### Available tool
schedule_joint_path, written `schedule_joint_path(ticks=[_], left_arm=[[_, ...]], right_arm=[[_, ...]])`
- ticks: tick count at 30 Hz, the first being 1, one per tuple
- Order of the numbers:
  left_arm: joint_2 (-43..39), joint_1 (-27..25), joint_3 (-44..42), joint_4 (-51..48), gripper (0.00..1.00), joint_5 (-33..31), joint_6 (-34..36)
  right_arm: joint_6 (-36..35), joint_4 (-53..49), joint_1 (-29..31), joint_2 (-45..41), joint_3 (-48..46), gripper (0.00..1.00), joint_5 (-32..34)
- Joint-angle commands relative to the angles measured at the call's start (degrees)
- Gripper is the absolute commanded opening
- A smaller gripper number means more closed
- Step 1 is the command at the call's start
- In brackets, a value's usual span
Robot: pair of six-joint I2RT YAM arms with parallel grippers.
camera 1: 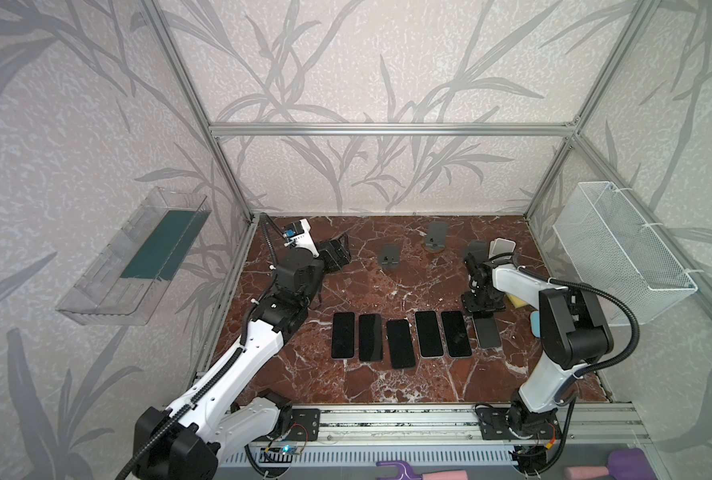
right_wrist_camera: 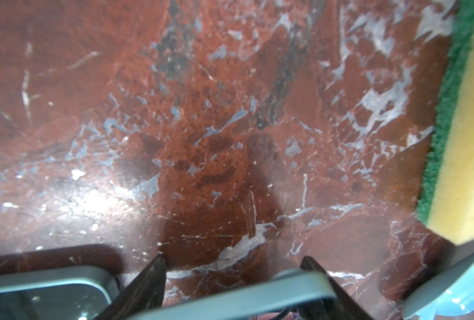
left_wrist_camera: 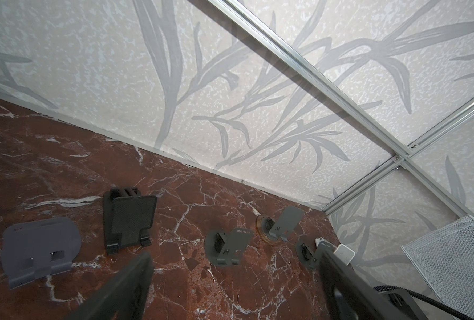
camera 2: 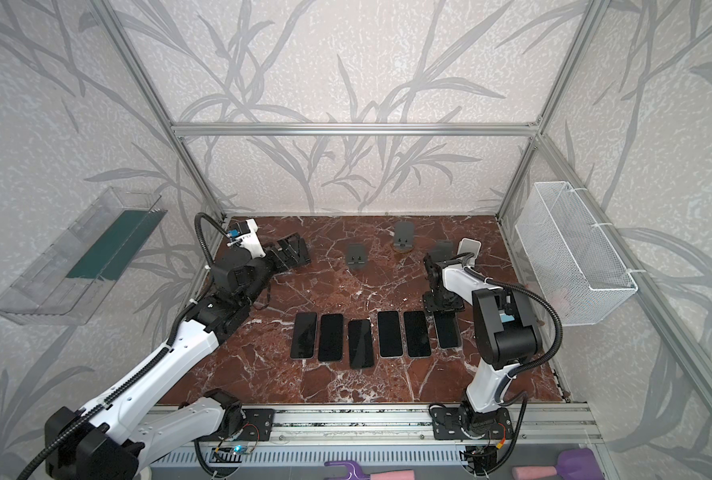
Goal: Remove the phone from the phone stand
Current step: 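Lower the teal-edged phone flat at the row's end and open the right gripper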
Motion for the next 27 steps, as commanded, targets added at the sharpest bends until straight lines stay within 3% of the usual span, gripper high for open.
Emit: schedule_joint_path(ticks=[1,17,27], left_arm=[[-0.5,0.2,-0.5,1.0,0.93,-0.1,0.6],[0.0,0.2,-0.5,0.9,0.93,-0.3,0.4],[-0.3,0.3,-0.2,0.4,0.93,-0.8,1.0]], right_arm=[[-0.7,-3.5,0.2,2.0,-2.1,0.78,-1.8],[-1.2,-3.7,0.5,2.7,-0.5,0.79,-4.8],[0.1,-3.5,1.4,-13.9,4.2,0.83,-2.0]])
